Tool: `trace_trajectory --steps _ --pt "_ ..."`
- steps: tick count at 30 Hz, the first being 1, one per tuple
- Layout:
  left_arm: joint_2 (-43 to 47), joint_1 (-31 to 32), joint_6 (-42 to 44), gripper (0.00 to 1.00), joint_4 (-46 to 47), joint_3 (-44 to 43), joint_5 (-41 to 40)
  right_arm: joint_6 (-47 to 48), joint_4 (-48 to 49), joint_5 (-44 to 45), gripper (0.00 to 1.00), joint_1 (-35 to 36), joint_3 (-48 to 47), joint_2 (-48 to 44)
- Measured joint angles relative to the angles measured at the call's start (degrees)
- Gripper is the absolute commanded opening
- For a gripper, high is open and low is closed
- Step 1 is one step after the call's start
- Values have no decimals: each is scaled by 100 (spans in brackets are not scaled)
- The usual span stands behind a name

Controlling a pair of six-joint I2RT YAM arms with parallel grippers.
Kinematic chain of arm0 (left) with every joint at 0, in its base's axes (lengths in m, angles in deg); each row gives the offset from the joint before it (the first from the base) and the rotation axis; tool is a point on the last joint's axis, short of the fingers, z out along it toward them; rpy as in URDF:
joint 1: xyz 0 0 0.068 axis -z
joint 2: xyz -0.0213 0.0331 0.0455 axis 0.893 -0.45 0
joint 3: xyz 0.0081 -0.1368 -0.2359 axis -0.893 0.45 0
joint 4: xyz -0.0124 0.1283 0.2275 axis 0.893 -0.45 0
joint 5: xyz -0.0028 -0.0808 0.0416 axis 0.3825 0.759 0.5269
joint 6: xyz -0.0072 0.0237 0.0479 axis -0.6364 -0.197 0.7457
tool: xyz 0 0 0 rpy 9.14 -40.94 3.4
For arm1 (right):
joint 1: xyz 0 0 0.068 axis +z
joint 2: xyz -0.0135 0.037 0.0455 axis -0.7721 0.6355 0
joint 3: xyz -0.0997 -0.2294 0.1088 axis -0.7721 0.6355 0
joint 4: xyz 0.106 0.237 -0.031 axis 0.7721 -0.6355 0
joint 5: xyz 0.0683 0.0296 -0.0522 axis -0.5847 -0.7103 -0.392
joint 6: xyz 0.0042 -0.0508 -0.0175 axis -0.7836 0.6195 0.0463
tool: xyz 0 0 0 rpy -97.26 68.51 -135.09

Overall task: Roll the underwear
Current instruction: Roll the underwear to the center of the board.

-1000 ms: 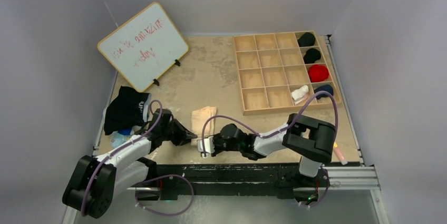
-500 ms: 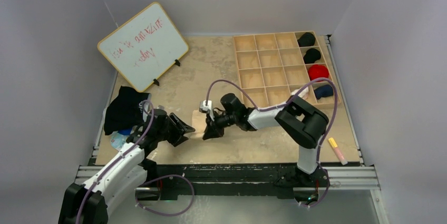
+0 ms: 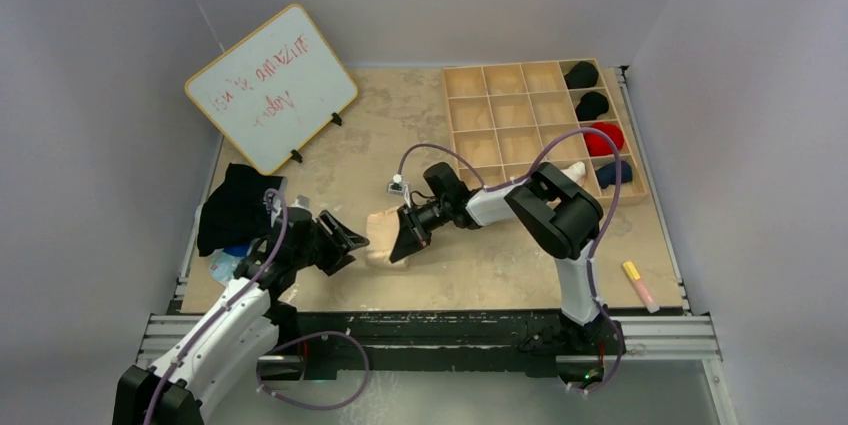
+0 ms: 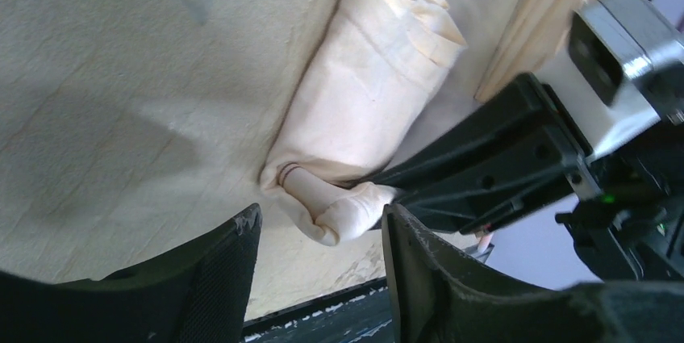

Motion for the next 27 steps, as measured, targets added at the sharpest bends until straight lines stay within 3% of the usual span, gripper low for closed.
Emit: trace_trajectory --steps 6,16,27 --pt "125 0 249 54 527 164 302 -640 -177 -214 5 -203 -173 238" --pt "-490 2 710 54 1132 525 955 -1399 -424 -479 7 -431 -282 564" --pt "-586 48 417 57 2356 1119 1137 -1552 -621 -505 11 -457 -332 599"
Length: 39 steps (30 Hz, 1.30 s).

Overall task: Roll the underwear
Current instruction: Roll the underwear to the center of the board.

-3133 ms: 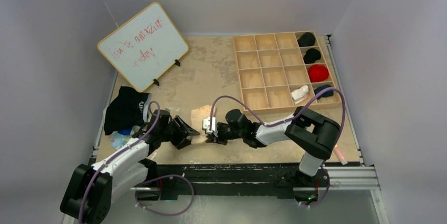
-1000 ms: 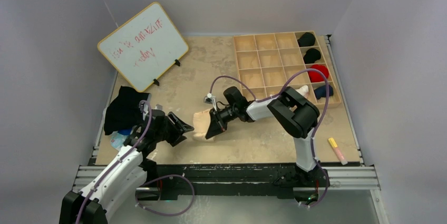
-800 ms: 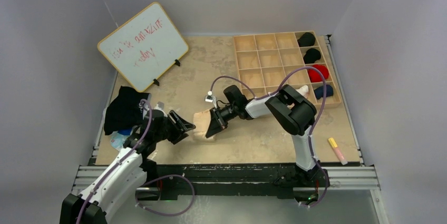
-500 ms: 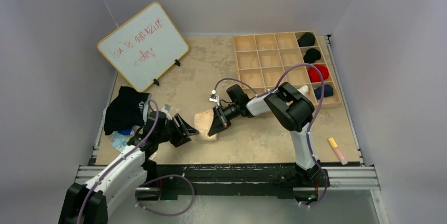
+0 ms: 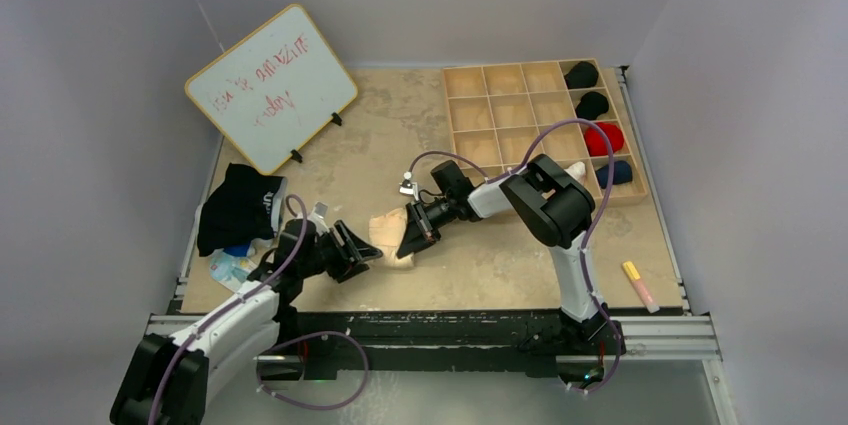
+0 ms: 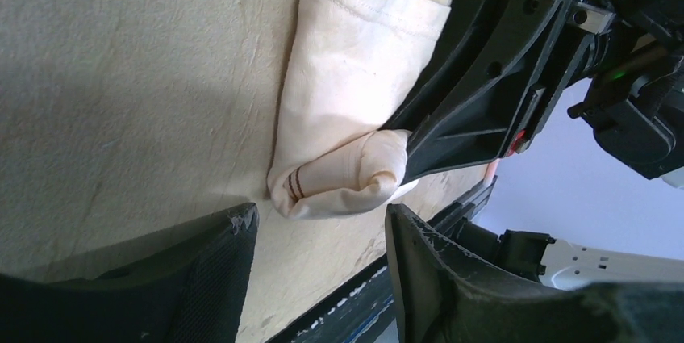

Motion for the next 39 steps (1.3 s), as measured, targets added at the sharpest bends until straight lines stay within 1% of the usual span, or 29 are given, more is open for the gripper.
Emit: trace_trajectory --steps 8,14,16,21,23,25,27,28,30,31,33,39 --pt "-743 186 -363 58 990 79 -22 2 -170 9 12 -2 -63 11" --pt "-1126 293 -750 57 1276 76 -216 13 -260 9 17 -11 -79 13" --pt "-1261 295 -874 52 1318 50 -234 33 -289 2 18 -13 -87 13" --pt "-1526 306 -999 32 1176 -79 -319 96 -385 4 20 -13 -125 11" --pt "-1558 323 -992 26 1032 -136 -385 125 -417 11 22 -11 -142 9" --pt "-1572 339 -977 21 879 -199 -448 138 -428 31 25 -11 -146 -2" --pt "-1585 348 -949 17 717 -284 -483 153 -431 55 33 -11 -149 -24" --pt "-1598 354 -935 16 656 -323 -494 181 -442 76 38 -11 -146 -39" --pt "-1644 365 -903 14 579 -387 -496 245 -468 107 52 -7 -144 -109" --pt "-1698 369 -874 13 544 -433 -492 278 -479 129 56 -2 -140 -155" --pt "-1805 374 -844 12 514 -514 -472 374 -511 170 60 28 -94 -330" --pt "-2146 424 -715 9 520 -754 -411 999 -400 761 68 66 400 -1069"
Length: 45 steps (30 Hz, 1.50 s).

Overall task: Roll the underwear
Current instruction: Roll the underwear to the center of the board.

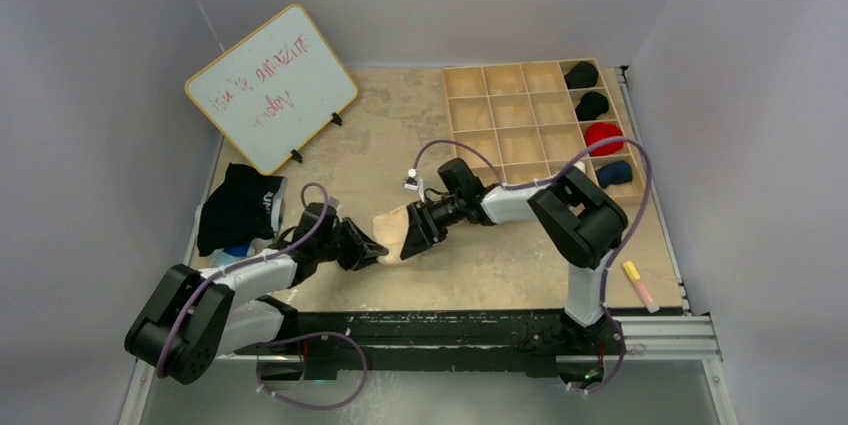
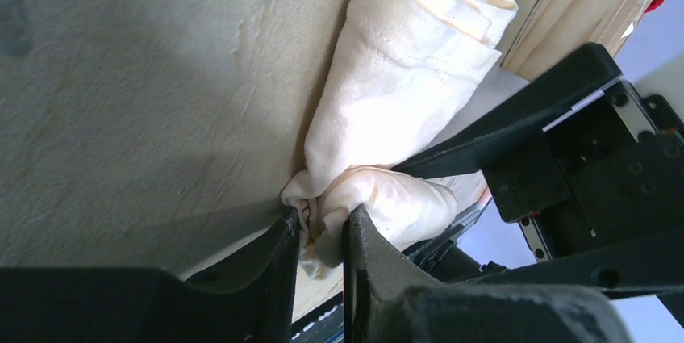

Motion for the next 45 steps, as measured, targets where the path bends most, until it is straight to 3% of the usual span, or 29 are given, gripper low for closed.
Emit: trace_trajectory --steps 2,9,13,16,21,24,32,40,45 --pt "-76 22 70 8 2 -79 20 330 140 295 74 -2 341 -393" --pt "-168 26 238 8 -11 -160 85 1602 901 1593 78 -33 1554 -1781" --pt "-166 26 319 8 -61 -192 92 2927 1731 1985 80 46 2365 -2673" --pt "-160 26 361 8 -153 -234 90 4113 2100 2406 78 597 2697 -3115" --pt "-116 26 372 8 -330 -284 85 5635 2247 3204 70 1812 2660 -3027" --pt "-98 26 387 8 -413 -306 85 6220 2306 3545 62 2194 2640 -2771" --pt "-50 26 387 8 -511 -315 81 6861 2371 4142 59 2380 2468 -2072" --pt "46 31 413 7 -634 -319 22 7075 2592 4559 36 2450 2404 -1818" --pt "101 52 468 8 -682 -319 -9 7023 2640 4697 37 2492 2404 -1779"
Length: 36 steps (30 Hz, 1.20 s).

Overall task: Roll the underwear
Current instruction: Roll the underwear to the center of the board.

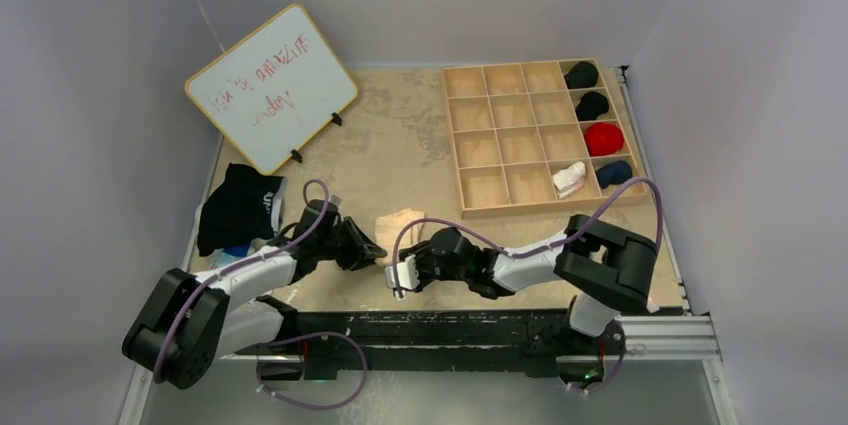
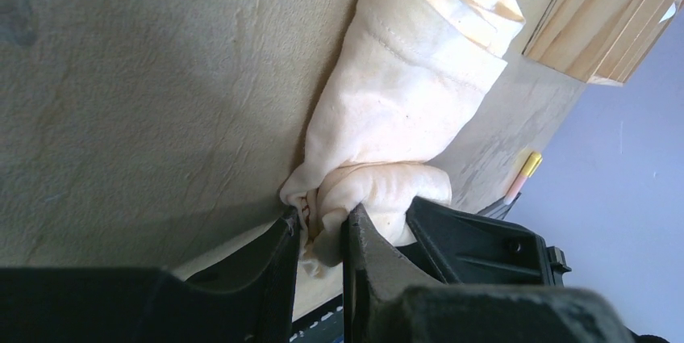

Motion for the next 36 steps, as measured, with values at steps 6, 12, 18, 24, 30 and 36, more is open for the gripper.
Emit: trace_trajectory --steps 6,12,18,24,30,36 --pt "111 -2 4 10 -98 0 -46 -343 52 35 3 7 -79 120" --pt "426 -2 4 21 -358 13 -251 -1034 -208 -380 0 -184 -367 208" --pt "879 0 -4 38 -769 31 -422 -1895 -247 -1331 0 -584 -527 328" --pt "1189 0 -20 50 -1038 39 -514 -2798 -319 -2430 0 -1086 -741 540" --pt "1812 0 -13 56 -1067 44 -516 -3512 -560 -3176 0 -1421 -1117 855" --pt "1906 0 2 58 -1187 44 -533 -4266 -562 -3836 0 -1759 -1362 1176"
